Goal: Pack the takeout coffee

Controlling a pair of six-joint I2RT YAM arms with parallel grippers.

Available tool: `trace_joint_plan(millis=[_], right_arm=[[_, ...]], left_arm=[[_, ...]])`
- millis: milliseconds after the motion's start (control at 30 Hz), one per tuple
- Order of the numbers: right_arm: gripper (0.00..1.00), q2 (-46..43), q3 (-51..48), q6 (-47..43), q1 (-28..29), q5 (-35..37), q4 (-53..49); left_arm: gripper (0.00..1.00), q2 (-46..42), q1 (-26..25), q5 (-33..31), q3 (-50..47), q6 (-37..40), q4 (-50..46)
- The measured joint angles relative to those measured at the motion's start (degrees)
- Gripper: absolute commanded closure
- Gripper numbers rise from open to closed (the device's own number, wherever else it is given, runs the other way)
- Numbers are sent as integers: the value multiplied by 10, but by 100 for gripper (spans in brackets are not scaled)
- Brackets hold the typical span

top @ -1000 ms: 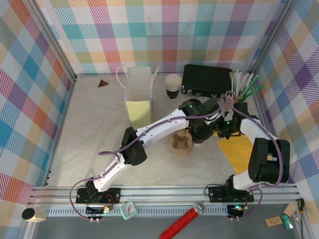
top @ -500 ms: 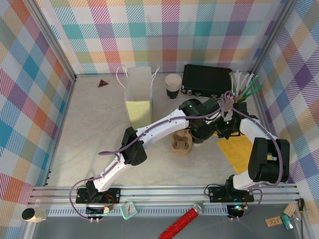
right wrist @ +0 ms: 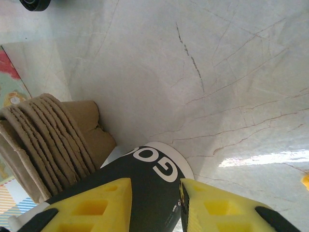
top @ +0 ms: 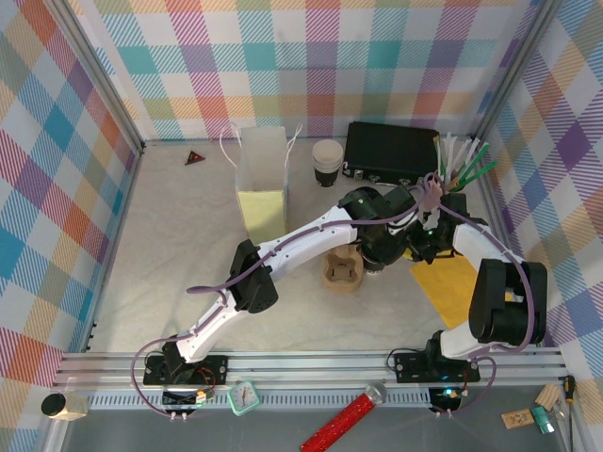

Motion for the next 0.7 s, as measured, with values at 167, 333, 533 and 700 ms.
trace_joint_plan(millis=[167, 333, 533, 700], right_arm=[[64, 2, 0, 0, 0, 0, 0], [61, 3, 0, 0, 0, 0, 0], [52, 3, 0, 0, 0, 2, -1], [44, 3, 3, 2, 0, 12, -5]], left_arm=[[15, 2, 0, -2, 0, 1, 0], [13, 2, 0, -6, 0, 0, 2], [10, 2, 0, -6, 0, 0, 2], [9, 2, 0, -6, 0, 0, 3]])
